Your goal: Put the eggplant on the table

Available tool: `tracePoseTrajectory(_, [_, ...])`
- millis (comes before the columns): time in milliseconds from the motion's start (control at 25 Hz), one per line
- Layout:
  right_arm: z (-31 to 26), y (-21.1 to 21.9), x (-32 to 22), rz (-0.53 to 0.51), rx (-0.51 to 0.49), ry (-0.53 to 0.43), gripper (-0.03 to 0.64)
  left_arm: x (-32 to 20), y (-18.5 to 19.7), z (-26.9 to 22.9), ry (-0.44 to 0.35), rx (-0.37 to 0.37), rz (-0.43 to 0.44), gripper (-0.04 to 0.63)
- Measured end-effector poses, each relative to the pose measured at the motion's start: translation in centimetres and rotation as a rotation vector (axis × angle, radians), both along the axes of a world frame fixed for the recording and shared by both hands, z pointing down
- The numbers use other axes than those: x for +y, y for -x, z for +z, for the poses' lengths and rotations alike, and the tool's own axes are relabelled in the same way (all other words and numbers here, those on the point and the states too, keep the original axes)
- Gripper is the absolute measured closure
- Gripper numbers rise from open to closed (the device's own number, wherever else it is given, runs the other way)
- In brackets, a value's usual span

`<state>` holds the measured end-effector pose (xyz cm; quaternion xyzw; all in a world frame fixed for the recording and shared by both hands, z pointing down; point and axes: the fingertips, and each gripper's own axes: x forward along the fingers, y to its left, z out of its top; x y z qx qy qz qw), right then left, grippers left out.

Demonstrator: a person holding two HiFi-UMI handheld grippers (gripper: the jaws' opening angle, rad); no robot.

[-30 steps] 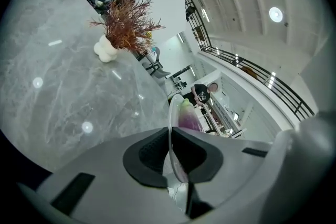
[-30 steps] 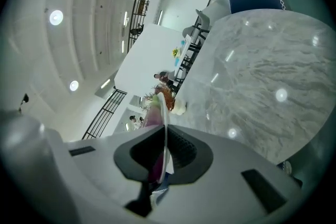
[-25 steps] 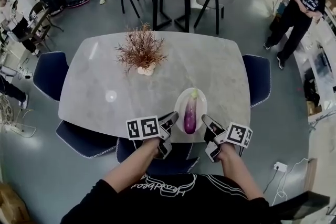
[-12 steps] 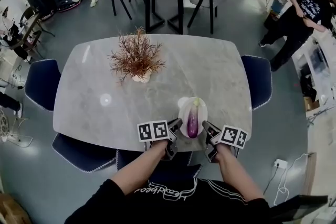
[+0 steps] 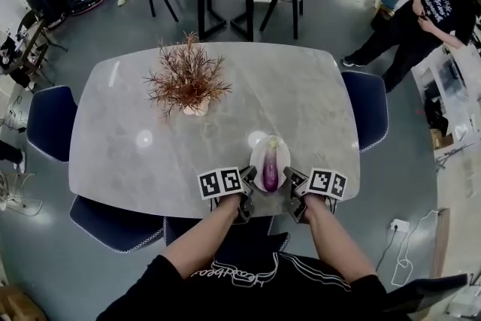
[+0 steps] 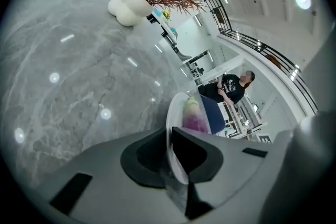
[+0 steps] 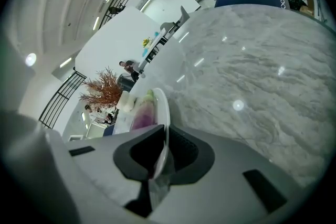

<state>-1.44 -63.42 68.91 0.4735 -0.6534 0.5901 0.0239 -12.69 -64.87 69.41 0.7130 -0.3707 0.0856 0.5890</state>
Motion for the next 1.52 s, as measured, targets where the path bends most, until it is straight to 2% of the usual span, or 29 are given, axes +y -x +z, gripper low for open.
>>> tracePoseTrajectory(240, [0.9,0.1,-0.6,-0.004,-0.006,0.043,0.592,-0.4,0.0,0.7,0.038,-0.061,-0.002,0.572])
tracePoseTrajectory(440, [1.2,0.2,-1.5,-0.031,0.041,0.051,0.592,-1.2,-0.2,0.7,0.020,-0.095,0.018,0.565])
tracePoseTrajectory(600, [1.4,0.4,-1.5,-0.047,0.055,0.045,0.592,-1.1,-0.6,0.4,0.009,-0.094,0.020,0.523])
tracePoseTrajectory(760, [1.3,0.1,-1.5,-0.072,0.063,0.019,0.591,-1.2,-0.9,-0.1,-0.023,-0.107,0.042,0.447])
tracePoseTrajectory(960, [1.2,-0.4,-1.3,-0.142,0.206,0.003,0.545,-0.8,-0.7,-0.5,-0.041,-0.133,0.067,0.392])
tracePoseTrajectory(1040, [1.2,-0.7,-1.1,-0.144,0.226,-0.001,0.531,-0.6,-0.4,-0.7,-0.041,-0.137,0.061,0.364])
tracePoseTrajectory(1160, [1.0,-1.7,-0.5,-0.140,0.261,0.000,0.495,-0.3,0.7,-1.3,-0.051,-0.145,0.037,0.357])
tracePoseTrajectory(1240, [0.0,-2.7,-0.2,-0.109,0.264,-0.032,0.492,-0.1,1.6,-2.0,-0.063,-0.142,0.027,0.357])
tracePoseTrajectory(1360, [-2.2,-3.1,1.0,-0.070,0.186,-0.123,0.494,1.0,3.0,-2.6,-0.070,-0.100,0.009,0.360])
tracePoseTrajectory(1440, [-3.7,-2.6,2.0,-0.107,0.166,-0.200,0.494,2.3,3.0,-3.3,-0.106,-0.074,0.041,0.362])
tracePoseTrajectory(1520, [-5.2,-2.1,3.8,-0.173,0.179,-0.264,0.495,4.4,2.6,-4.4,-0.165,-0.091,0.103,0.387])
